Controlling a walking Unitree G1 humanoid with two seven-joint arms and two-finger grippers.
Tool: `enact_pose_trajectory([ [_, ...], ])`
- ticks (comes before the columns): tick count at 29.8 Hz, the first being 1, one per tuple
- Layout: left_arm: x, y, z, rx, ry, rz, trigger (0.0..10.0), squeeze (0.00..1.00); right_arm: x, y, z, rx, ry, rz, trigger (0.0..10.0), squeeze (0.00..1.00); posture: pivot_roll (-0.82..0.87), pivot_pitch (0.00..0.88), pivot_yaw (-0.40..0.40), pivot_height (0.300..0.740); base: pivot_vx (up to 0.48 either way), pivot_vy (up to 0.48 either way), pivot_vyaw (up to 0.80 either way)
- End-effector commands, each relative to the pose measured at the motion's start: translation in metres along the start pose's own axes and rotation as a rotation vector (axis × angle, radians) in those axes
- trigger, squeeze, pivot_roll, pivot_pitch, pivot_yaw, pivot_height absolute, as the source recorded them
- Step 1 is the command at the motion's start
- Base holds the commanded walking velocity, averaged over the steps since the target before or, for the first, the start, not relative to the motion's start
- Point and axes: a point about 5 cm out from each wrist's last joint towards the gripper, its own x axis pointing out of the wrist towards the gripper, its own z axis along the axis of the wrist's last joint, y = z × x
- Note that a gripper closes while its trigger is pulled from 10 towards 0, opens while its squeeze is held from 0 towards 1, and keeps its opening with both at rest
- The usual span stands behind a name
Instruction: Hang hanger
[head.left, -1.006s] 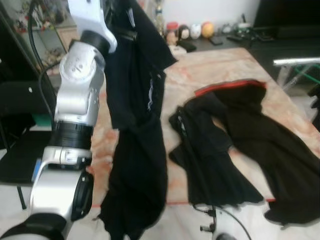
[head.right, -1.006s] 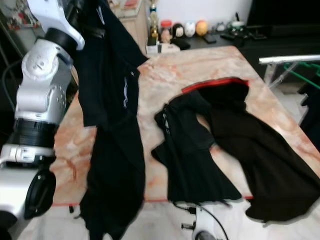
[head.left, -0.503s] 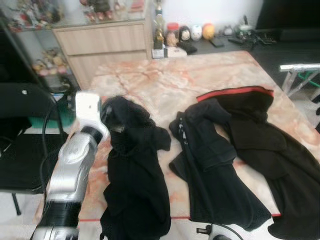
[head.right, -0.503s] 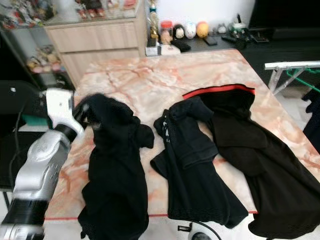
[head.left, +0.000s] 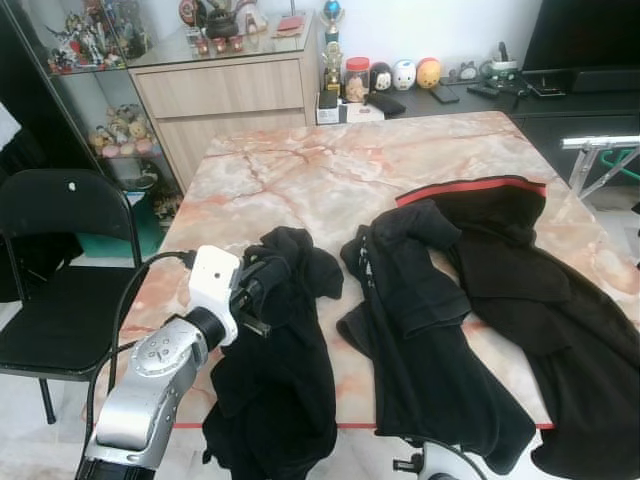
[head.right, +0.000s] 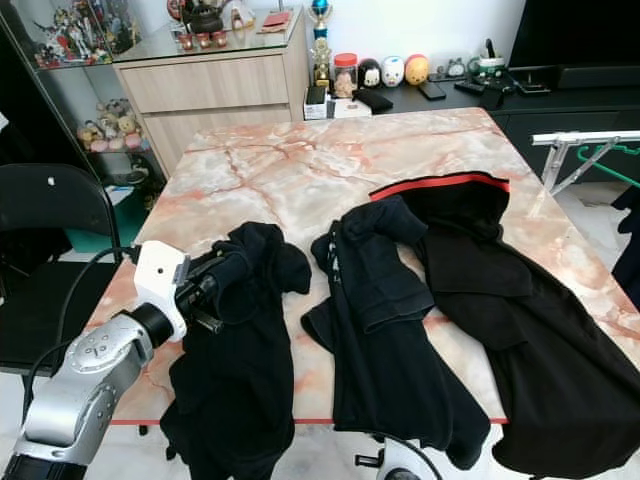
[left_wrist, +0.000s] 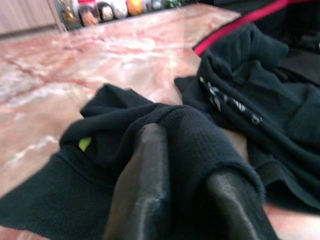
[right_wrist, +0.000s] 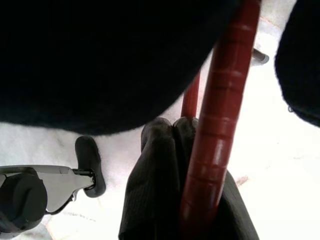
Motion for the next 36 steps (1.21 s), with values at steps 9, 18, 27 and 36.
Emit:
enact_pose_trajectory([
  [9,-0.021,0.001,-0.007,0.082,0.096,-0.112,10.0,1.0,0.0,0.003,0.003,-0.002,-0.017,0.01,10.0,0.0,0.06,0.0,0.091,0.74,0.0,0.0,0.0],
  [18,-0.034,0.008,-0.004,0.154,0.136,-0.156,10.0,1.0,0.0,0.002,0.004,-0.005,-0.02,0.008,10.0,0.0,0.06,0.0,0.087,0.74,0.0,0.0,0.0],
  [27,-0.05,0.027,0.011,0.347,0.202,-0.223,10.0,1.0,0.001,0.001,0.005,-0.01,-0.022,0.007,10.0,0.0,0.07,0.005,0.082,0.74,0.0,0.0,0.0],
  [36,-0.061,0.031,0.015,0.467,0.283,-0.299,10.0,1.0,0.001,0.0,0.005,-0.014,-0.023,0.006,10.0,0.0,0.07,0.009,0.079,0.74,0.0,0.0,0.0],
])
